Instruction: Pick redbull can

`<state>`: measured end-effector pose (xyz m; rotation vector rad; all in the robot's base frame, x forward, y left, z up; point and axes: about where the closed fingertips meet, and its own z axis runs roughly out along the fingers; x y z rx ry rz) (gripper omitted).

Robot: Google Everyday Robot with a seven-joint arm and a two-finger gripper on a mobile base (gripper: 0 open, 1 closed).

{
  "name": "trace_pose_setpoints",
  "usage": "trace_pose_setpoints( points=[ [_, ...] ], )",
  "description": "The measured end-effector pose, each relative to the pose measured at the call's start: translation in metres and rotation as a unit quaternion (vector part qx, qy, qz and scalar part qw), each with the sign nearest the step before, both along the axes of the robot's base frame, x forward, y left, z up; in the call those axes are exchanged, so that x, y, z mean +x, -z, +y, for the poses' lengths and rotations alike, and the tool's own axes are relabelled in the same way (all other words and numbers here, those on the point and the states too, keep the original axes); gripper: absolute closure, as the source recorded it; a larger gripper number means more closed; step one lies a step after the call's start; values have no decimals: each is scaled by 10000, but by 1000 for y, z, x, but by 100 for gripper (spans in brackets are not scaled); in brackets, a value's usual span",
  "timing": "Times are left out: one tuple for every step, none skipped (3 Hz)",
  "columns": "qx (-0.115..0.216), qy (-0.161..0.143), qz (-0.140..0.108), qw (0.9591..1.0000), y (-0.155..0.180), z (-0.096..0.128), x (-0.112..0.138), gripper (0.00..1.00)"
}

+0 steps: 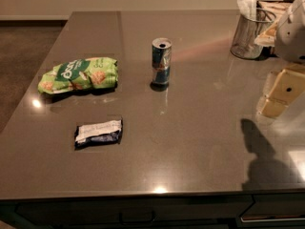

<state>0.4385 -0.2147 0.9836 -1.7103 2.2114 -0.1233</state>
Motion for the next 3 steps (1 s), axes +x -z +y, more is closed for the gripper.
trace_pose_setpoints(
  points=[
    [10, 6, -16, 10000, -1, 1, 0, 0],
    [191, 195, -56, 9996, 4, 13, 13, 0],
    [456, 397, -57, 9982, 13, 36, 37, 0]
  ],
)
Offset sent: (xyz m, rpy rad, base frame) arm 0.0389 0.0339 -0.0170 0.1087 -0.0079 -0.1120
